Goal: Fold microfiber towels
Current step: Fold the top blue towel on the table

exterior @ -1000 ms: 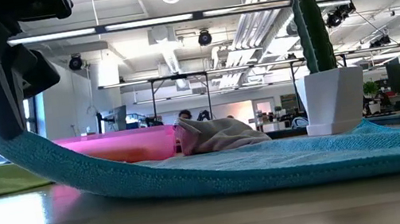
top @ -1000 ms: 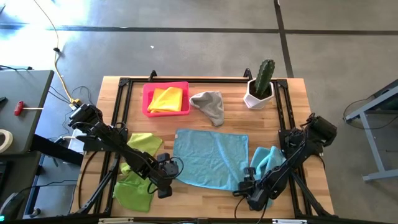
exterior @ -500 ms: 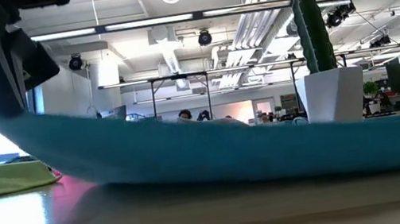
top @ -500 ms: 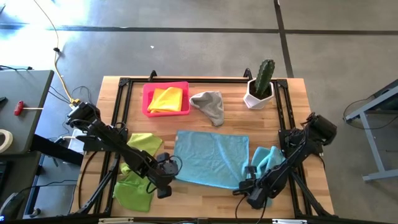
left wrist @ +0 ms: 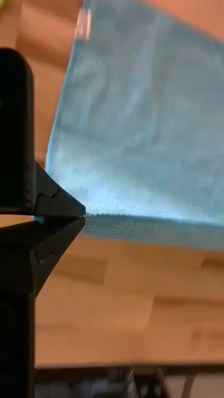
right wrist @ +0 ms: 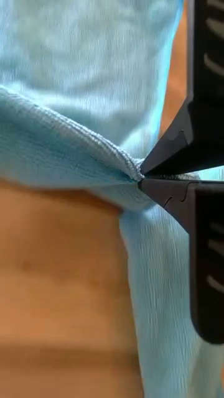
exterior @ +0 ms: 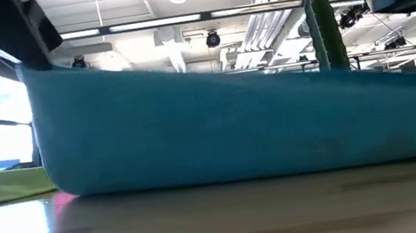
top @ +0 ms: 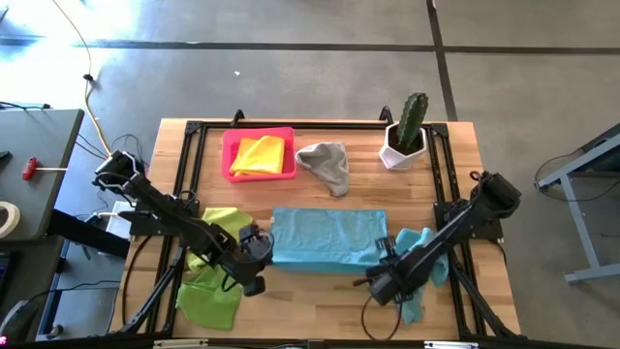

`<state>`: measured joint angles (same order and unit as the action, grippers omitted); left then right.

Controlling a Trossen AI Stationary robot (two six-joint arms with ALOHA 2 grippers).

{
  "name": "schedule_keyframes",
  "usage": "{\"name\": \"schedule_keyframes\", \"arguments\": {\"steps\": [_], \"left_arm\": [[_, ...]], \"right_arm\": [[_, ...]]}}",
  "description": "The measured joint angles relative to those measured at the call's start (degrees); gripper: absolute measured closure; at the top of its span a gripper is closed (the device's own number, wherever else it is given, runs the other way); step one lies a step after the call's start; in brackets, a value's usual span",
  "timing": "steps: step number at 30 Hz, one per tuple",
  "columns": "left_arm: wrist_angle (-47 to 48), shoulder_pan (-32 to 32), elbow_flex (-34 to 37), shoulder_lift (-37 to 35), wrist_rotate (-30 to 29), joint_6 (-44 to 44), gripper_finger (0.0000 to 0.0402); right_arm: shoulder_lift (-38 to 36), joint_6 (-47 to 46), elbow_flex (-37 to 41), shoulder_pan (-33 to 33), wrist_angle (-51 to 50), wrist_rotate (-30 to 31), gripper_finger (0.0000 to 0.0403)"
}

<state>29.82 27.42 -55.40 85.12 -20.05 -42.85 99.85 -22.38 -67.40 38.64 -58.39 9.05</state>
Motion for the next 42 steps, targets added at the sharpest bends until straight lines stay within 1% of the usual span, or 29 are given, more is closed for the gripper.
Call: {"name": "schedule_keyframes", "arguments": {"steps": [4, 7, 12, 19, 28, 31, 35, 39, 42], "left_arm": [[3.0, -2.8, 0.1, 0.7, -3.3, 1.1, 0.0401], [3.7, -4.9, 0.1, 0.6, -5.7, 3.4, 0.0401], [3.6, -8.7, 0.8, 0.6, -6.2, 8.2, 0.0401], [3.2, -14.1, 4.0, 0.6, -7.7, 9.9, 0.0401], [2.4, -19.8, 4.0, 0.6, -9.0, 16.5, 0.0401], [2.1, -21.5, 4.0, 0.6, -9.5, 17.9, 0.0401], [2.3, -23.1, 4.0, 0.6, -11.1, 19.0, 0.0401], [2.2, -24.2, 4.0, 1.4, -10.5, 20.1, 0.0401], [2.2, -25.0, 4.1, 2.8, -10.2, 20.8, 0.0401]], "right_arm": [[0.0, 4.3, 0.0, -4.1, -4.3, 2.1, 0.0401], [0.0, 8.6, 0.0, -7.1, -5.0, 4.0, 0.0401], [-0.2, 15.6, 2.2, -12.5, -3.9, 4.1, 0.0401], [-0.6, 21.7, 6.6, -18.4, -2.7, 4.1, 0.0401], [-5.6, 30.2, 7.2, -24.8, 0.3, 4.2, 0.0401], [-5.6, 32.0, 7.4, -27.7, 1.9, 4.3, 0.0401], [-5.6, 33.4, 9.7, -30.7, 4.1, 4.2, 0.0401], [-5.6, 33.4, 11.8, -32.4, 5.4, 3.5, 0.0401], [-5.6, 33.5, 12.1, -32.7, 6.1, 2.4, 0.0401]]}}
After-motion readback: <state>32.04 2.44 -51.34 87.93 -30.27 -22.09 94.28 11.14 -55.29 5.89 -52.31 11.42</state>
